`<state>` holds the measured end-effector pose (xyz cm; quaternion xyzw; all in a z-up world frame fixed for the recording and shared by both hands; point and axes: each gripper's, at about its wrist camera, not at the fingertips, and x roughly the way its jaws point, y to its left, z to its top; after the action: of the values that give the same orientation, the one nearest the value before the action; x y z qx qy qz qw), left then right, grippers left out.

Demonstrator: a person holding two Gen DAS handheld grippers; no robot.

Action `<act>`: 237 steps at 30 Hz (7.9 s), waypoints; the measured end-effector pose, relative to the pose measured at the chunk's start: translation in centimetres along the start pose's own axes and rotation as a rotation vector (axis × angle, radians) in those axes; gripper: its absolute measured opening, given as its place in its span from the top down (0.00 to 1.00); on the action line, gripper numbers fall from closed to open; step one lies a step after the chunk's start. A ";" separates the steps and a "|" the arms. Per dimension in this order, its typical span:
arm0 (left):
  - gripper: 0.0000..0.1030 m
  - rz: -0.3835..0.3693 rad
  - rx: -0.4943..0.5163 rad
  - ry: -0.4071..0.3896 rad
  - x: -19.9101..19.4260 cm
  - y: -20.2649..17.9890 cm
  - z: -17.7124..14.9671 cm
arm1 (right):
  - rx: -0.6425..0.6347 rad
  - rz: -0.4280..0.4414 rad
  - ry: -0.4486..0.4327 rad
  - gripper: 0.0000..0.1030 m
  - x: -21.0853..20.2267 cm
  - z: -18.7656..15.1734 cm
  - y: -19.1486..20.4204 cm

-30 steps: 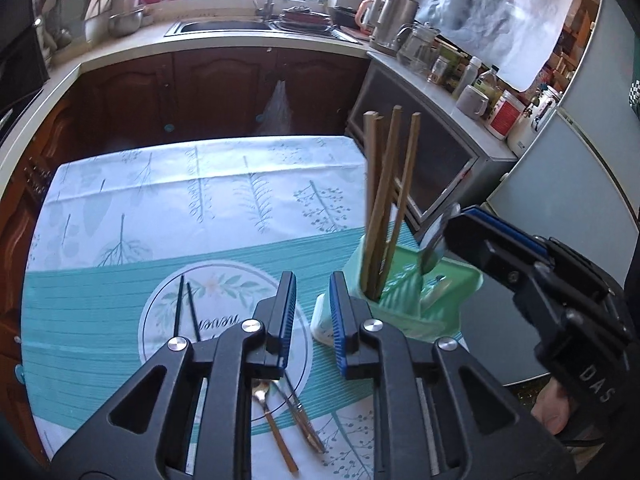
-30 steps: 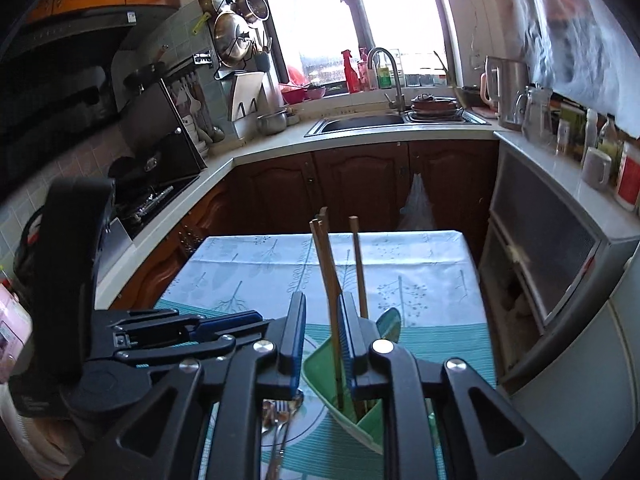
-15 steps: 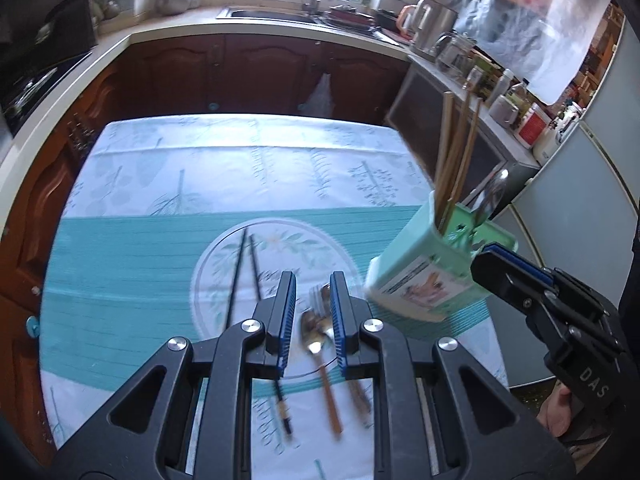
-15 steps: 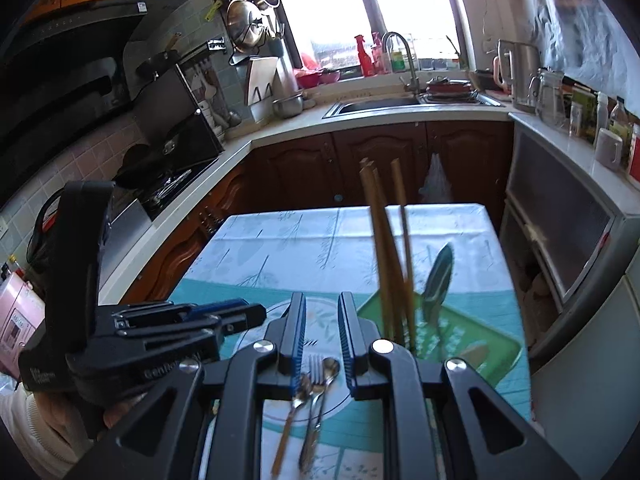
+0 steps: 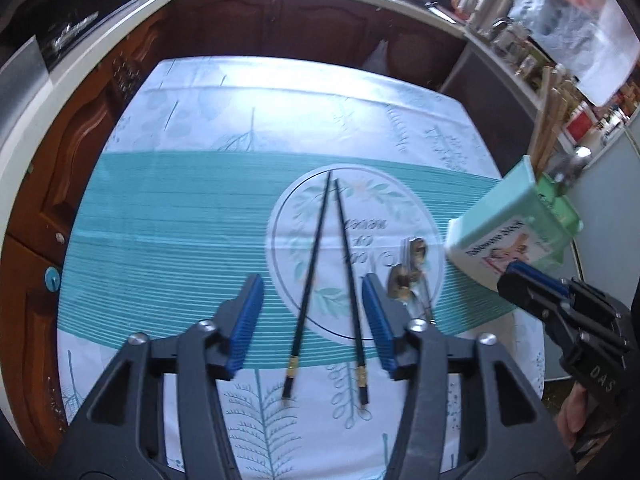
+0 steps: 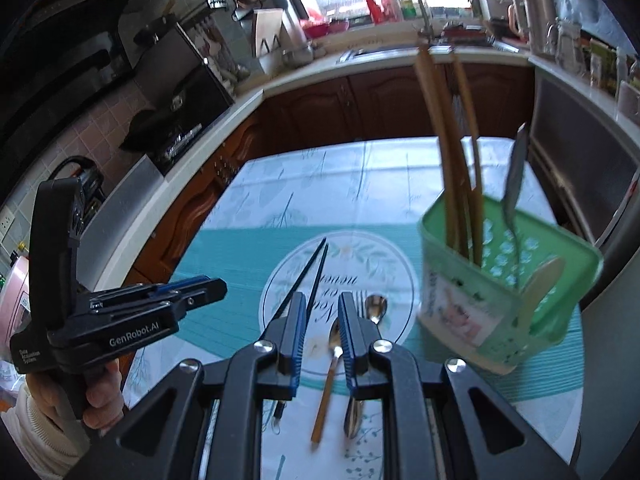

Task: Organize utensils
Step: 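Move both open tools down toward the black chopsticks on the cloth, then close the left tool on a black chopstick while the right tool grasps the other black chopstick, then lift both black chopsticks upright and lower them into the green holder, then open both tools and move them back down toward the spoons and fork, then grasp a gold-handled spoon with the left tool while the right tool grasps another spoon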

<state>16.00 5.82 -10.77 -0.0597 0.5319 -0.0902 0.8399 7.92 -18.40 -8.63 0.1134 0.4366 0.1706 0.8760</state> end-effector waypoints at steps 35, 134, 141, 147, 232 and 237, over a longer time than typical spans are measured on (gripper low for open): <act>0.96 0.126 0.181 0.403 13.9 -3.8 2.7 | 0.111 0.068 0.305 0.83 10.0 -3.1 0.5; 0.96 -0.371 0.196 -0.525 -6.3 -21.4 8.3 | -0.090 -0.122 -0.540 0.94 -7.2 3.6 -4.5; 0.96 -0.382 0.144 -0.536 -1.5 -20.4 8.2 | -0.150 -0.141 -0.589 0.94 -5.8 3.8 -6.4; 0.96 -0.372 0.156 -0.524 0.8 -19.4 7.2 | -0.225 -0.164 -0.600 0.94 -4.3 3.2 -6.2; 0.73 -0.078 0.091 0.234 11.9 -10.7 -4.2 | 0.052 -0.163 -0.013 0.77 3.4 -8.7 -4.9; 0.80 -0.040 0.109 0.272 13.2 -11.6 -4.5 | 0.071 -0.148 -0.002 0.77 3.9 -8.9 -5.6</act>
<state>16.46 -8.42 -22.07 -0.0117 0.6338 -0.1428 0.7602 4.04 -21.53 -18.64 0.1121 0.4486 0.0894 0.8822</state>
